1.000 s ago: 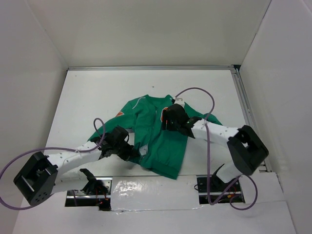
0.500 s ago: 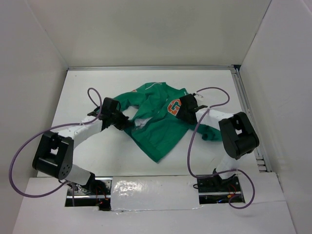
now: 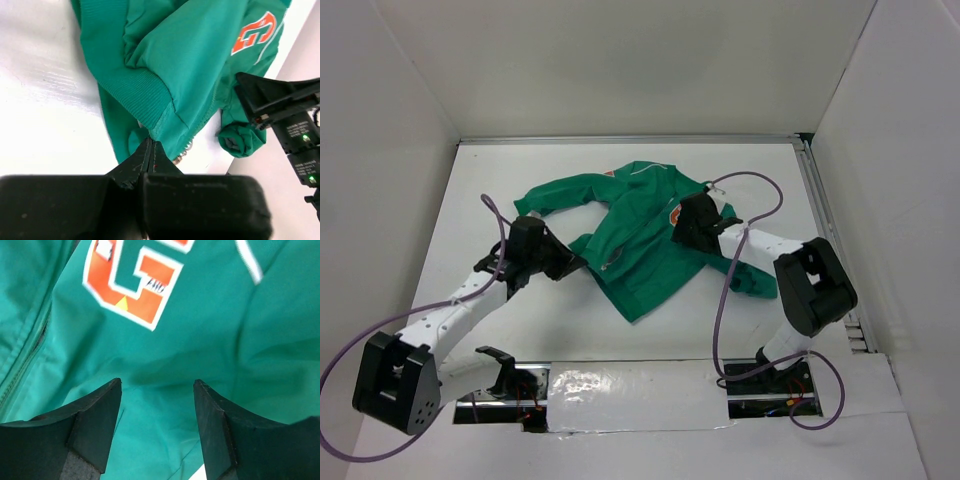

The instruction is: Zip up the jacket

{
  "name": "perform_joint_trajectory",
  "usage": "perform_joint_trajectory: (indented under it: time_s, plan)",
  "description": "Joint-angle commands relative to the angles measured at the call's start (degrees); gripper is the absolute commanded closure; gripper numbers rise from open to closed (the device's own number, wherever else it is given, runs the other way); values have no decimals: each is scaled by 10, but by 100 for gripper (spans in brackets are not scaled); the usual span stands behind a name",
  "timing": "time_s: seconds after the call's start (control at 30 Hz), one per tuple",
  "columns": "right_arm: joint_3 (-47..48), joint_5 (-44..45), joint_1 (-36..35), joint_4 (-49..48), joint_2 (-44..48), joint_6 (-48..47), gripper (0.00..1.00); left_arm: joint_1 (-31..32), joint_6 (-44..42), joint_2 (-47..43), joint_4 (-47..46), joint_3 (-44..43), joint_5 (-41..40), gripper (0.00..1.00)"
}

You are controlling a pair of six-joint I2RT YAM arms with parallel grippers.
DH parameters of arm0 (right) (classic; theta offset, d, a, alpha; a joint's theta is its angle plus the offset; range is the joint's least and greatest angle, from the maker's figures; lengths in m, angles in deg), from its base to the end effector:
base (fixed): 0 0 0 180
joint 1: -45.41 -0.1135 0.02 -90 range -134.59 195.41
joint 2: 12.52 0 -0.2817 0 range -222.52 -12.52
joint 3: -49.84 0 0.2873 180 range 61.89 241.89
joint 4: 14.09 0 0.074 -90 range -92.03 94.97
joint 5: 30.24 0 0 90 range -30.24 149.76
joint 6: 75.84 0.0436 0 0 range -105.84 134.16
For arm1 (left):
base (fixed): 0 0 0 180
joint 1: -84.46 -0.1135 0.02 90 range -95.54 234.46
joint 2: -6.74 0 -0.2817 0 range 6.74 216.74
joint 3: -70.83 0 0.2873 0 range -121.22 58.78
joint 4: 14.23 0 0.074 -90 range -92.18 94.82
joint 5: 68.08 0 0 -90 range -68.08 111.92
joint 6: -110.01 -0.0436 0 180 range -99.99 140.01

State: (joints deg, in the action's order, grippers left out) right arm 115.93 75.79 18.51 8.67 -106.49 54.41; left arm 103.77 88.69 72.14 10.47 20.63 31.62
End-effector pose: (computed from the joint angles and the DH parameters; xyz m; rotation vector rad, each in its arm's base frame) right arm 0.3327 0.1553 0.1706 0.4015 2.3841 0.1943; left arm 0.2521 -0.0961 0.2193 -0.9377 2.2735 -0.9477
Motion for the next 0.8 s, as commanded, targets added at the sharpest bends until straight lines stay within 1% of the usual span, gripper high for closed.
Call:
perform_joint_trajectory:
  time_s: [0.0, 0.03, 0.13, 0.2, 0.3, 0.4, 0.5, 0.57, 0.63, 0.67, 0.77]
  plan:
    - [30, 7, -16, -4, 18, -13, 34, -1, -26, -29, -9, 7, -16, 85]
    - [35, 11, -22, -2, 14, -13, 34, -2, -29, -39, -8, 9, -15, 74]
    - [38, 18, -27, -2, 16, -11, 33, -2, -33, -49, -6, 15, -15, 60]
    - [39, 15, -29, -3, 17, -10, 33, -4, -35, -54, -14, 22, -6, 54]
    - [41, 11, -32, -3, 21, -6, 33, -4, -34, -62, -22, 32, 6, 48]
    - [40, 8, -33, -4, 25, -6, 33, -5, -25, -66, -36, 47, 15, 44]
    - [35, 4, -33, -5, 30, -9, 33, -4, -10, -68, -58, 73, 20, 43]
    - [34, 1, -33, -6, 34, -10, 33, -2, -11, -66, -102, 93, 25, 43]
    - [31, 0, -33, -7, 37, -10, 33, -2, -14, -59, -121, 98, 29, 43]
    - [29, -2, -33, -9, 40, -10, 33, 0, -14, -55, -146, 99, 29, 44]
    - [23, -6, -33, -14, 49, -6, 33, -1, -15, -31, -154, 88, 36, 47]
